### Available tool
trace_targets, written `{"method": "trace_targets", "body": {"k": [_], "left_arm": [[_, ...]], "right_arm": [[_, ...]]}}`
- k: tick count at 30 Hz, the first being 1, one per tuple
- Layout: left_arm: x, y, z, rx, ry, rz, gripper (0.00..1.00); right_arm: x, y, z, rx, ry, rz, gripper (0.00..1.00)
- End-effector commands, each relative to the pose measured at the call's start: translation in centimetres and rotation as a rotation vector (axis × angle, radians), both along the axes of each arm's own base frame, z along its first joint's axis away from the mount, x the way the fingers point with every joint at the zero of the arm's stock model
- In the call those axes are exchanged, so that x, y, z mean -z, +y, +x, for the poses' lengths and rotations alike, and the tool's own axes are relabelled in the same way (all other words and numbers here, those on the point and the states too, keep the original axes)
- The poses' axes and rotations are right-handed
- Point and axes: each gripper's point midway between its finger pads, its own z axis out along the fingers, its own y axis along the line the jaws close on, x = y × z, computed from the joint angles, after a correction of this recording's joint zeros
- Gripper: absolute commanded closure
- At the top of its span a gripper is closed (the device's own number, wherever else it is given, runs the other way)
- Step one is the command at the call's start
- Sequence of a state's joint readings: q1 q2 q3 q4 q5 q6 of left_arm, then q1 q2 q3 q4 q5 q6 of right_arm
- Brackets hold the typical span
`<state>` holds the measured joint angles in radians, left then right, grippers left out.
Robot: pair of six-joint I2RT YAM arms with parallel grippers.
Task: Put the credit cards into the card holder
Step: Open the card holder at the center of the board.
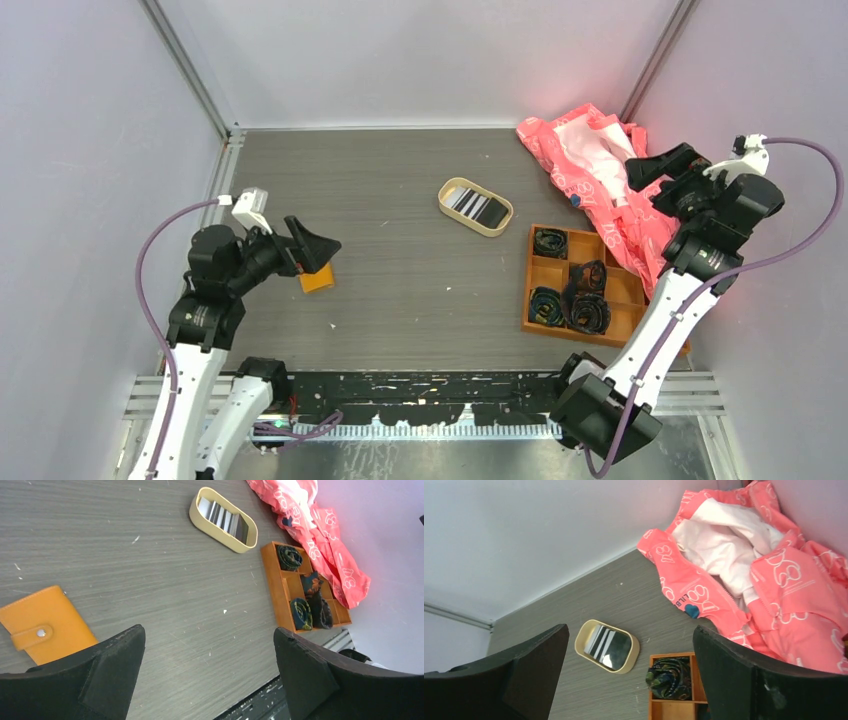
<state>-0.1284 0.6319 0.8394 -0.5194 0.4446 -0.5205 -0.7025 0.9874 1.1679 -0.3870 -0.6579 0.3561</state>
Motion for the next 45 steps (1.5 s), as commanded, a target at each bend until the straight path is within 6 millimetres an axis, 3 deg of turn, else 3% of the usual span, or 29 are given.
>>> {"method": "trace_targets", "body": {"k": [1,4,9,11,12,14,15,18,23,27,32,35,38,41,45], "left_arm": [[0.2,-0.9,-0.9,0.044,0.015,-0.069,0.02],[1.1,-1.3,-1.2,0.042,0.040,-0.121,0.03],[2.4,-0.9,-1.6,0.008,0.053,-0.133,0.04],[3.6,-0.5,-1.3,-0.036,0.083,-0.140,0.05],[4.4,-0.3,-1.1,-0.063,0.102,-0.152,0.07],[6.4,0.2,-0.6,-0.128,0.153,-0.178,0.08],[7.8,0.5,-0.3,-0.164,0.182,-0.190,0.09],[10.4,1.1,0.3,-0.248,0.251,-0.246,0.13],[14.2,2.5,1.0,-0.379,0.340,-0.245,0.16],[17.0,5.2,1.3,-0.568,0.434,-0.176,0.17],[17.7,10.9,1.7,-0.864,0.452,0.012,0.18],[17.4,13.1,2.7,-0.906,0.443,0.194,0.18],[17.9,11.7,4.8,-0.729,0.441,0.310,0.16],[18.9,9.3,6.4,-0.538,0.409,0.328,0.25],[19.5,9.2,7.8,-0.488,0.346,0.362,0.24]], "right_arm": [[-1.4,1.1,1.0,-0.075,-0.082,0.085,0.01],[-1.3,2.8,1.5,-0.206,-0.119,0.147,0.01],[-1.3,9.4,1.1,-0.668,-0.159,0.267,0.00],[0.1,12.0,1.1,-0.770,-0.114,0.250,0.01],[1.7,13.9,0.5,-0.813,-0.047,0.253,0.01],[4.2,17.4,-0.7,-0.883,0.034,0.096,0.00],[5.2,20.2,-1.6,-0.958,0.061,0.003,0.01],[6.9,24.2,-2.7,-1.077,0.072,-0.090,0.00],[11.0,25.4,-2.8,-1.135,0.152,-0.078,0.01],[13.2,25.7,-3.0,-1.147,0.193,-0.117,0.01],[14.1,26.3,-3.4,-1.182,0.234,-0.144,0.01],[14.2,26.5,-3.6,-1.185,0.235,-0.153,0.00],[14.3,26.6,-3.6,-1.184,0.236,-0.158,0.01],[14.5,26.5,-3.6,-1.181,0.240,-0.158,0.00],[14.5,26.7,-3.6,-1.184,0.240,-0.149,0.01]]}}
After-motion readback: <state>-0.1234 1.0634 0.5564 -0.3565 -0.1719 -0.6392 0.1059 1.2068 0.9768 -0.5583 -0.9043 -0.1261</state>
